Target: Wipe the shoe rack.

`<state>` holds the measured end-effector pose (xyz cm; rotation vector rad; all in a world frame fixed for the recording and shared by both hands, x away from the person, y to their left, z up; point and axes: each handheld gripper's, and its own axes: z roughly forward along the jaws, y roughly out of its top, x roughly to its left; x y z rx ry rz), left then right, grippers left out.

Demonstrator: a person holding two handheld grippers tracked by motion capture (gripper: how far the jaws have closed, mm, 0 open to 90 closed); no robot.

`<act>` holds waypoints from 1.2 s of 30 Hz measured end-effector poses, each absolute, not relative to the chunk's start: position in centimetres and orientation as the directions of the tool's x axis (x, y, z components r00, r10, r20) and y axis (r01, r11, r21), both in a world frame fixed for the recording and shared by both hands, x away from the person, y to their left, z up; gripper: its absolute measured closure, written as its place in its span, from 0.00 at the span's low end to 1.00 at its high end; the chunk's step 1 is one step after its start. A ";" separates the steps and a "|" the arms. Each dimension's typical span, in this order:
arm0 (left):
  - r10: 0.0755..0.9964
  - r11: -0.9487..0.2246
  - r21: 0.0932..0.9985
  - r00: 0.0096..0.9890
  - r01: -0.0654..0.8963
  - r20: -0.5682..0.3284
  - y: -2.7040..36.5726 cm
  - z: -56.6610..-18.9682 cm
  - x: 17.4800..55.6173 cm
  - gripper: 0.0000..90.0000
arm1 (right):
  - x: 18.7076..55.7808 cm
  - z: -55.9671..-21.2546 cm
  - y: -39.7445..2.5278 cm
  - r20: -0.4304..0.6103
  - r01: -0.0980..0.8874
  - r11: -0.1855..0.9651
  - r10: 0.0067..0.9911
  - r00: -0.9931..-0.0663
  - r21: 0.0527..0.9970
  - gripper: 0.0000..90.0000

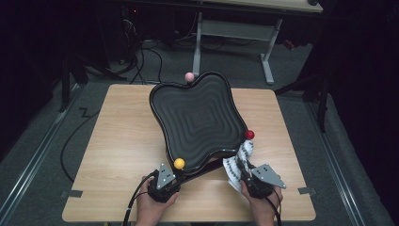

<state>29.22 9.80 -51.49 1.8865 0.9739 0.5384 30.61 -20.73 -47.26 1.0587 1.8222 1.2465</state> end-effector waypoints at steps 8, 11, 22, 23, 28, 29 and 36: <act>0.797 -0.272 0.875 0.603 0.401 -0.029 9.8 -51.5 29.2 0.82 | 30.1 -47.9 -17.2 -0.147 0.190 0.301 0.812 -0.565 0.934 0.88; 0.795 -0.274 0.875 0.606 0.400 -0.028 9.8 -51.5 29.2 0.82 | 29.6 -48.1 -15.5 -0.186 0.148 0.351 0.755 -0.629 0.925 0.88; 0.793 -0.281 0.870 0.608 0.406 -0.027 10.5 -51.4 29.2 0.82 | 30.4 -49.0 -16.7 -0.205 0.210 0.388 0.787 -0.581 0.897 0.87; 0.795 -0.280 0.869 0.606 0.408 -0.028 10.6 -51.4 29.2 0.82 | 30.9 -49.4 -18.1 -0.193 0.254 0.383 0.813 -0.549 0.888 0.87; 0.810 -0.233 0.869 0.582 0.437 -0.076 11.4 -51.4 29.2 0.82 | 31.3 -50.3 -20.9 -0.154 0.378 0.344 0.879 -0.451 0.859 0.88; 0.812 -0.241 0.866 0.580 0.438 -0.068 11.7 -51.3 29.3 0.82 | 31.5 -50.5 -21.6 -0.129 0.412 0.316 0.898 -0.421 0.855 0.88; 0.819 -0.208 0.866 0.565 0.454 -0.099 13.0 -51.4 29.5 0.82 | 32.9 -49.9 -24.6 0.096 0.416 0.105 0.896 -0.434 0.903 0.77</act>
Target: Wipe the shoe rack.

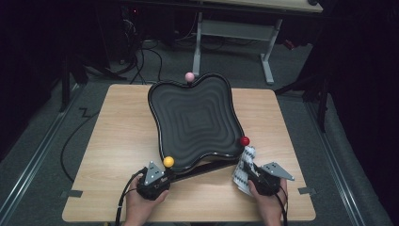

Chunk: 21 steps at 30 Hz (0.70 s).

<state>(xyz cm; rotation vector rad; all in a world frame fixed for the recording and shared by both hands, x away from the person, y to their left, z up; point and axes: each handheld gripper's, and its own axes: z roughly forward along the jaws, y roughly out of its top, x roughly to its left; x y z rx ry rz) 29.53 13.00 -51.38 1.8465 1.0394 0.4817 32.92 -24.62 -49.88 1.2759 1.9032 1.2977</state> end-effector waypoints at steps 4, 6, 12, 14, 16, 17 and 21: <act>0.819 -0.213 0.866 0.566 0.452 -0.095 13.3 -51.4 29.6 0.82 | 34.1 -49.8 -23.7 0.084 0.396 0.126 0.877 -0.474 0.910 0.62; 0.819 -0.214 0.866 0.567 0.452 -0.093 13.3 -51.4 29.6 0.82 | 34.9 -49.9 -23.2 0.059 0.417 0.166 0.878 -0.475 0.893 0.55; 0.819 -0.215 0.866 0.567 0.451 -0.092 13.4 -51.4 29.7 0.82 | 35.9 -49.9 -22.4 0.022 0.433 0.196 0.894 -0.448 0.880 0.59; 0.821 -0.218 0.865 0.565 0.452 -0.089 13.6 -51.4 29.7 0.82 | 35.8 -50.4 -22.2 0.001 0.450 0.231 0.889 -0.458 0.862 0.59; 0.822 -0.218 0.864 0.563 0.453 -0.088 13.7 -51.4 29.7 0.82 | 35.6 -50.9 -22.3 -0.016 0.469 0.266 0.882 -0.472 0.842 0.58; 0.822 -0.218 0.864 0.562 0.454 -0.088 13.8 -51.4 29.7 0.82 | 35.3 -51.0 -22.4 -0.017 0.466 0.266 0.881 -0.473 0.844 0.57; 0.823 -0.215 0.864 0.561 0.455 -0.090 13.8 -51.4 29.7 0.82 | 34.1 -50.3 -23.3 0.011 0.466 0.231 0.888 -0.460 0.854 0.73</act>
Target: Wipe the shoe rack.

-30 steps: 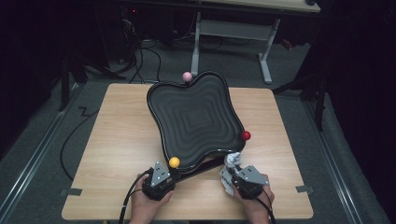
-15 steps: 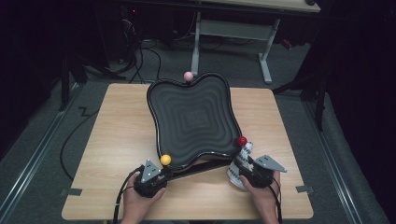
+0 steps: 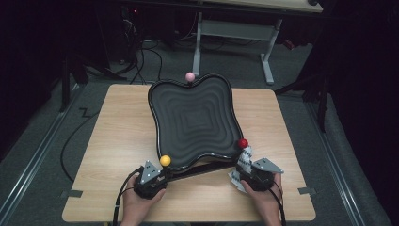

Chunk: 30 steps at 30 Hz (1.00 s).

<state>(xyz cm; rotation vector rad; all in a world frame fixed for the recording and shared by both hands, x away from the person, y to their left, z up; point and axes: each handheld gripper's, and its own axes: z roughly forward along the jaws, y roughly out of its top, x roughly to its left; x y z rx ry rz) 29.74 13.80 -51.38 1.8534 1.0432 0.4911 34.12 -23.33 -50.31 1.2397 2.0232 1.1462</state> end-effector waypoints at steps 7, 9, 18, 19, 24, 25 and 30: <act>0.821 -0.244 0.860 0.567 0.449 -0.063 14.0 -51.3 29.8 0.82 | 32.8 -49.4 -22.3 0.034 0.451 0.266 0.831 -0.555 0.852 0.89; 0.821 -0.244 0.860 0.567 0.448 -0.063 14.0 -51.3 29.8 0.82 | 32.7 -50.1 -21.2 0.044 0.456 0.309 0.788 -0.614 0.835 0.89; 0.819 -0.246 0.861 0.570 0.445 -0.061 14.0 -51.3 29.8 0.82 | 33.5 -50.1 -20.7 0.054 0.471 0.245 0.842 -0.537 0.848 0.88; 0.819 -0.246 0.861 0.570 0.445 -0.061 14.0 -51.3 29.8 0.82 | 33.5 -50.0 -21.0 0.062 0.470 0.227 0.849 -0.524 0.853 0.88; 0.820 -0.245 0.860 0.569 0.447 -0.061 14.0 -51.3 29.8 0.82 | 32.7 -48.8 -21.6 0.007 0.404 0.221 0.870 -0.493 0.888 0.88; 0.821 -0.244 0.860 0.567 0.447 -0.062 14.0 -51.3 29.8 0.82 | 32.6 -48.7 -21.6 0.001 0.397 0.225 0.869 -0.496 0.890 0.88; 0.822 -0.242 0.861 0.566 0.446 -0.062 14.0 -51.4 29.8 0.82 | 33.1 -50.0 -21.2 0.015 0.462 0.247 0.870 -0.493 0.852 0.88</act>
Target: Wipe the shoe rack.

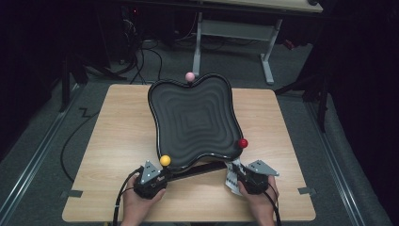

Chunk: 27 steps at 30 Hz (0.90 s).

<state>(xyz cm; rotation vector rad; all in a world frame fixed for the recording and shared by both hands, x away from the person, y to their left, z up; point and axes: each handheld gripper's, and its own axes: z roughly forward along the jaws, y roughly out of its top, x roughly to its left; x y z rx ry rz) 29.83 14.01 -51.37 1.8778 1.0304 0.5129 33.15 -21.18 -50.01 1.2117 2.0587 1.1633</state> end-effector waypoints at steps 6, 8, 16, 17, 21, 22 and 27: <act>0.821 -0.242 0.862 0.567 0.445 -0.062 14.0 -51.4 29.8 0.82 | 32.5 -49.0 -21.4 0.017 0.426 0.205 0.887 -0.461 0.881 0.88; 0.822 -0.241 0.862 0.567 0.446 -0.063 14.0 -51.4 29.8 0.82 | 32.6 -49.3 -21.2 0.019 0.436 0.210 0.886 -0.464 0.875 0.88; 0.812 -0.157 0.892 0.569 0.425 -0.129 15.1 -50.5 29.6 0.73 | 31.9 -50.6 -19.1 -0.033 0.451 0.268 0.885 -0.464 0.851 0.51; 0.805 -0.146 0.896 0.577 0.419 -0.139 15.3 -50.3 29.5 0.72 | 31.6 -50.5 -19.2 -0.027 0.457 0.255 0.894 -0.448 0.852 0.48; 0.793 -0.156 0.903 0.596 0.399 -0.127 15.4 -49.9 29.2 0.78 | 31.0 -51.2 -19.7 -0.044 0.499 0.270 0.907 -0.419 0.823 0.58; 0.797 -0.168 0.905 0.594 0.391 -0.109 15.3 -49.8 29.1 0.79 | 31.2 -51.5 -19.7 -0.023 0.517 0.265 0.904 -0.428 0.814 0.65; 0.810 -0.199 0.906 0.583 0.374 -0.063 14.9 -49.7 28.9 0.82 | 32.0 -50.7 -19.1 -0.014 0.493 0.253 0.898 -0.439 0.833 0.88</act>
